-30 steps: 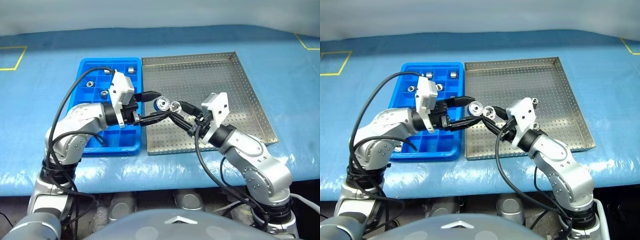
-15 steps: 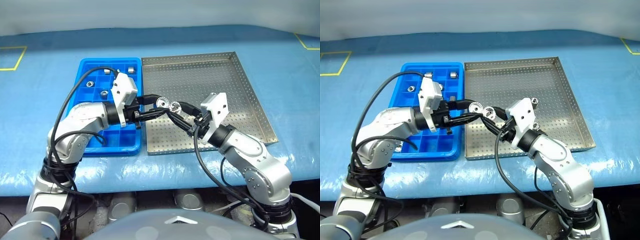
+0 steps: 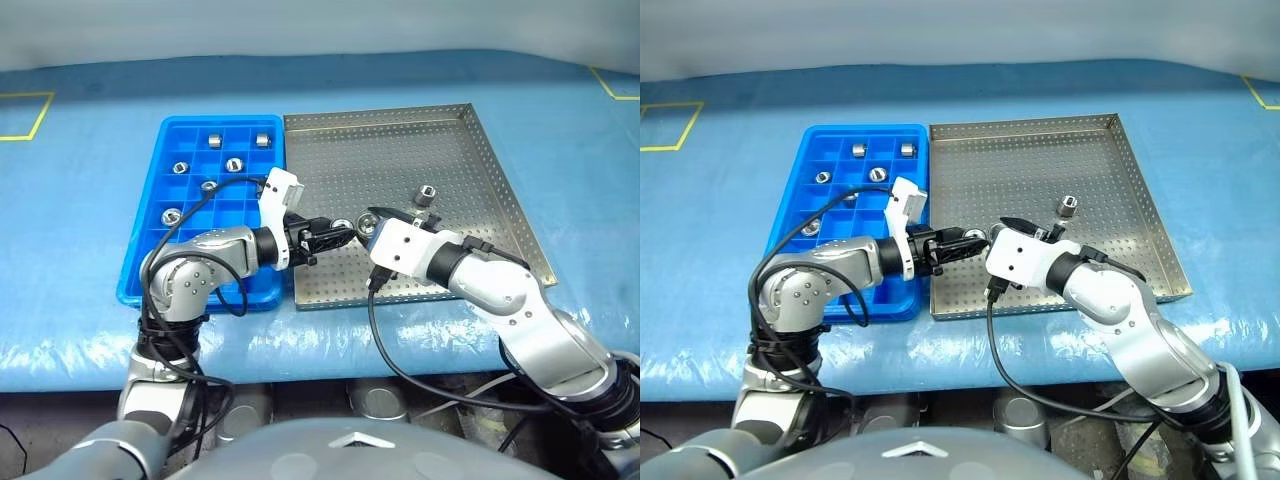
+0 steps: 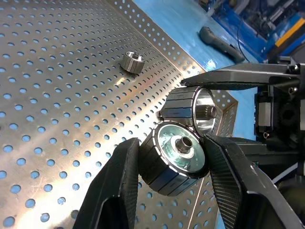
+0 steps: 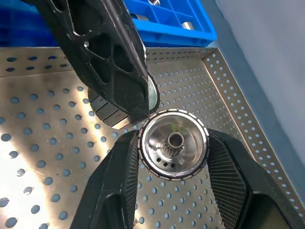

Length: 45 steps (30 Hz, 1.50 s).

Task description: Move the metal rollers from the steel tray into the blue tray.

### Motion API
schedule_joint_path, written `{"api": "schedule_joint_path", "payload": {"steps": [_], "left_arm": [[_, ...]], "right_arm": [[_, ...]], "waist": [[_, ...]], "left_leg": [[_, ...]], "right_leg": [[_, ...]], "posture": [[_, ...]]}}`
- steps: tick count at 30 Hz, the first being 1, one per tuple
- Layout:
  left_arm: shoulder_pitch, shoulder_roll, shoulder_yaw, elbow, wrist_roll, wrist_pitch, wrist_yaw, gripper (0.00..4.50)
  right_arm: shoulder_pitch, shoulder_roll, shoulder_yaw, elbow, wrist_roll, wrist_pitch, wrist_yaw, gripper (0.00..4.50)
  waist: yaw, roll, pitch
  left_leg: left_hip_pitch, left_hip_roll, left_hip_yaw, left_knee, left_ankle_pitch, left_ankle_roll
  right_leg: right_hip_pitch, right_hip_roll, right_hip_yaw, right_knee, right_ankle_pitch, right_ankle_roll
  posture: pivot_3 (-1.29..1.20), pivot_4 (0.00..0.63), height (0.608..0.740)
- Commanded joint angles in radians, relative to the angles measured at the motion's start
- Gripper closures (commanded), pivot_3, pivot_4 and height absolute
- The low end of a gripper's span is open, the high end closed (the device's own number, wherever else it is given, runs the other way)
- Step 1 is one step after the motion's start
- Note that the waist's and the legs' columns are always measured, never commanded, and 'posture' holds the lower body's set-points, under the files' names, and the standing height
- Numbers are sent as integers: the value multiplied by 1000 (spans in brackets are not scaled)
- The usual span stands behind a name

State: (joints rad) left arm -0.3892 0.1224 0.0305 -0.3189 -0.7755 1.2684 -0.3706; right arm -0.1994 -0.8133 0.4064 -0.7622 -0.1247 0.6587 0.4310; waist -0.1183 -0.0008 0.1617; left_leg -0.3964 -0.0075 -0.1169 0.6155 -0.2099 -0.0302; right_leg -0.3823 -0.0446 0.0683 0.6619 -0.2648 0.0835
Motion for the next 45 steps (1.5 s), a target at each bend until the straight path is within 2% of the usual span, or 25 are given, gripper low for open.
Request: {"api": "schedule_joint_path", "payload": {"steps": [1,4,8,11,13,14,16,17,19,20,21,25,27,39,45], "left_arm": [[-6,-72,72,-5,-105,95,44,2650],[-27,-156,174,32,-179,167,105,2650],[-82,-281,368,124,-317,218,239,2650],[-102,-280,406,93,-373,190,275,2650],[-112,-215,391,22,-364,128,252,2650],[-112,-146,370,-31,-323,78,219,2650],[-89,39,285,-121,-204,-20,130,2650],[-77,99,252,-138,-173,-53,99,2650],[-31,352,129,-168,-7,-114,60,2650],[-12,433,99,-174,39,-134,43,2650],[8,495,85,-181,62,-144,28,2650],[85,600,34,-205,114,-169,-15,2650],[134,626,6,-204,154,-186,-20,2650],[229,614,-12,-147,284,-219,3,2650],[230,584,71,-120,286,-230,19,2650]], "right_arm": [[-36,19,-44,-11,-103,-21,-46,2512],[-38,42,-54,5,-143,-39,-54,2512],[-32,68,-65,23,-184,-49,-46,2512],[-22,92,-80,35,-202,-45,-48,2512],[-5,120,-102,42,-208,-2,-56,2512],[9,143,-120,45,-192,18,-55,2512],[42,212,-167,31,-123,46,-39,2512],[51,236,-182,23,-103,53,-31,2512],[74,318,-214,-28,-4,58,2,2512],[80,347,-225,-45,32,59,13,2512],[84,378,-236,-60,65,63,20,2512],[79,409,-242,-63,97,71,17,2512],[74,410,-233,-56,103,70,15,2512],[55,401,-232,-28,125,64,9,2512],[43,397,-225,-18,127,64,8,2512]], "waist": [[-1,0,0],[3,0,0],[2,0,0],[-1,-1,0],[0,-1,0],[-1,-1,0],[-4,-1,1],[-6,-1,0],[-6,0,0],[-7,0,0],[-7,1,0],[14,-1,1],[22,-1,1],[38,-1,1],[36,-1,1]], "left_leg": [[0,0,0,0,0,0],[0,0,0,1,0,0],[0,0,0,2,0,0],[0,-1,0,2,0,0],[0,0,0,1,0,0],[0,0,0,1,0,0],[1,0,0,0,1,-1],[1,1,0,-2,1,-2],[3,1,0,-3,1,-3],[3,1,0,-3,1,-3],[3,1,1,-4,1,-3],[0,0,0,-3,0,-4],[0,0,0,-3,-1,-5],[1,1,0,-4,-1,-5],[1,2,0,-4,-1,-5]], "right_leg": [[0,0,0,0,0,0],[1,0,0,0,1,0],[1,0,0,0,1,0],[1,0,0,0,2,0],[1,0,0,0,3,-2],[1,0,0,0,3,-3],[0,0,0,0,3,-3],[0,1,1,1,3,-4],[0,1,2,1,2,-5],[-1,1,2,1,2,-5],[-1,1,2,1,2,-5],[-1,0,1,-1,2,-5],[-1,-1,1,-2,2,-5],[-2,0,0,-1,1,-6],[-2,0,0,0,1,-6]], "posture": [[-175,150,740],[-175,150,740],[-174,150,740],[-170,150,740],[-166,150,740],[-166,150,740],[-151,150,740],[-144,150,740],[-137,150,740],[-137,150,740],[-123,150,740],[-105,150,740],[-99,150,740],[-71,150,740],[-66,150,740]]}}
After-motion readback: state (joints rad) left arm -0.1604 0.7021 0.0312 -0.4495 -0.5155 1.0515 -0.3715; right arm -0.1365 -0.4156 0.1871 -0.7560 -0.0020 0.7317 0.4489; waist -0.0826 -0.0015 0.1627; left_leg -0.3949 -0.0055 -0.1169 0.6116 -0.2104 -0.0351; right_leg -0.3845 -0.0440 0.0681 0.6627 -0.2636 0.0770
